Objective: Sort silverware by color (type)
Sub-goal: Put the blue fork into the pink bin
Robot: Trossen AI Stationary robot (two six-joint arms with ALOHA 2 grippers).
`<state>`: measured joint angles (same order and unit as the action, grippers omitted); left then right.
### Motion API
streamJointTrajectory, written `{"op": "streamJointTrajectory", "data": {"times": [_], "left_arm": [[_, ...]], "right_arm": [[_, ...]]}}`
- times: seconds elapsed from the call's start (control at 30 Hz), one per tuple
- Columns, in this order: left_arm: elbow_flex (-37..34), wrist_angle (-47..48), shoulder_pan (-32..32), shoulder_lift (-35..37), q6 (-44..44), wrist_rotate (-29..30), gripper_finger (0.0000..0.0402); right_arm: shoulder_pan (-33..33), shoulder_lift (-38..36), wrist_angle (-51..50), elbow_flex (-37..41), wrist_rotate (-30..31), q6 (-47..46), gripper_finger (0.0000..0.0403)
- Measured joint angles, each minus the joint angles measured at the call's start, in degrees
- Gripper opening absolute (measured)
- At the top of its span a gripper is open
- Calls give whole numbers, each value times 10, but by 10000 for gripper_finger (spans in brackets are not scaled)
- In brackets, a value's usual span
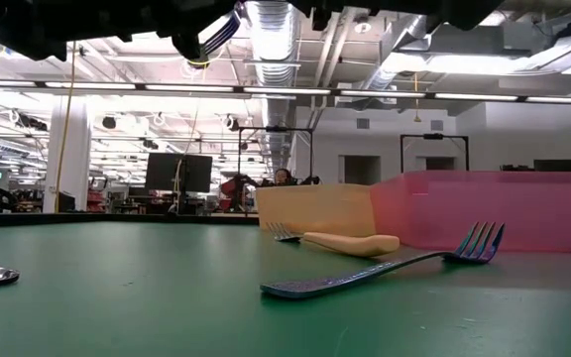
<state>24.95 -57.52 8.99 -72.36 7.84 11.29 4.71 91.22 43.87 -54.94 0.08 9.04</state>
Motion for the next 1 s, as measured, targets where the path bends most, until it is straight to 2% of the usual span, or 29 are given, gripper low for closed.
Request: {"op": "streamJointTrajectory", "data": {"times": [0.33, 0.7, 1.0], "left_arm": [[0, -46, 0, -9, 16, 4, 2], [27, -136, -12, -120, 18, 5, 2], [27, -154, -12, -127, 26, 5, 2]], "right_arm": [[0, 0, 20, 0, 0, 4, 176], [0, 0, 3, 0, -2, 4, 176], [0, 0, -15, 0, -2, 4, 175]]}}
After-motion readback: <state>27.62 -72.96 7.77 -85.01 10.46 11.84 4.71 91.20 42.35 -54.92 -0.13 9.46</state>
